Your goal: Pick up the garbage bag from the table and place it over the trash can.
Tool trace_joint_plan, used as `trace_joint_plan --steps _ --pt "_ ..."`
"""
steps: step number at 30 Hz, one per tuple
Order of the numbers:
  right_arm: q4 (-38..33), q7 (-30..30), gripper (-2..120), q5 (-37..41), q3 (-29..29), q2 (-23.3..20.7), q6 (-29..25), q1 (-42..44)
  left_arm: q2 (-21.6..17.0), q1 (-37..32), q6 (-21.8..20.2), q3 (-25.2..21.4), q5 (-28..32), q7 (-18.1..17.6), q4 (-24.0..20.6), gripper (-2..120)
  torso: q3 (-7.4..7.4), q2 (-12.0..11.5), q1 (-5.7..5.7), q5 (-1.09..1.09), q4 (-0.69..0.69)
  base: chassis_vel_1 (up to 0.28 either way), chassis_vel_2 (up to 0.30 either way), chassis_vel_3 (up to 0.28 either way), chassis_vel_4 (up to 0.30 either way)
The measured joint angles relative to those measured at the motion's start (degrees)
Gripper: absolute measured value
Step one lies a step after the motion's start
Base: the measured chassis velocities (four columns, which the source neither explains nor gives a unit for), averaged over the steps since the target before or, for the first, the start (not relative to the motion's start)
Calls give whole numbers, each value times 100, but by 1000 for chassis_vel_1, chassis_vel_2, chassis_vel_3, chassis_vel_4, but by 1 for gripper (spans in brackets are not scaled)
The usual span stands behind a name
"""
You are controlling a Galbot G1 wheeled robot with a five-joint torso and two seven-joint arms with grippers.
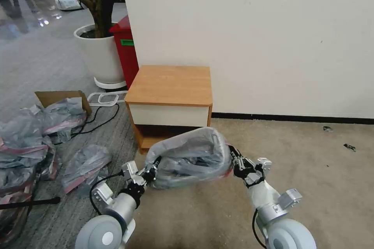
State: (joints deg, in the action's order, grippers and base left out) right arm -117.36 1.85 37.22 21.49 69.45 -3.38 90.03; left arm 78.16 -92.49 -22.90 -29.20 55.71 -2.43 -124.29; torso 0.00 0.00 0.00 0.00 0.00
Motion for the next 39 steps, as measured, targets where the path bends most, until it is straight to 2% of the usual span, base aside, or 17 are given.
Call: trace_joint_plan --steps 18,26,30,31,34,35,36,39 --pt "609 -144 0 -288 11 -158 12 -239 110 -16 -3 78 195 37 -141 3 0 0 0 0 0 0 0 0 0" --pt "557 -155 1 -604 19 -108 -89 -142 158 75 24 23 258 -156 -135 3 0 0 0 0 0 0 0 0 0" --pt "345 -119 21 -708 25 12 -183 84 160 220 144 -132 301 -613 -71 3 0 0 0 -2 0 0 0 0 0" --pt "345 -119 21 -708 25 12 -183 84 160 220 144 -132 301 -613 -71 3 0 0 0 -2 0 0 0 0 0" --pt "388 -3 30 -708 24 62 -290 153 140 280 167 -203 378 -818 -55 3 0 0 0 0 0 0 0 0 0" --pt "421 47 37 -708 25 93 -390 201 129 304 182 -251 405 -914 -54 3 0 0 0 0 0 0 0 0 0" --pt "421 47 37 -708 25 93 -390 201 129 304 182 -251 405 -914 -54 3 0 0 0 0 0 0 0 0 0" --pt "298 62 52 -698 133 153 -619 255 87 288 184 -249 2 -1025 -38 3 0 0 0 1 -1 0 0 0 0"
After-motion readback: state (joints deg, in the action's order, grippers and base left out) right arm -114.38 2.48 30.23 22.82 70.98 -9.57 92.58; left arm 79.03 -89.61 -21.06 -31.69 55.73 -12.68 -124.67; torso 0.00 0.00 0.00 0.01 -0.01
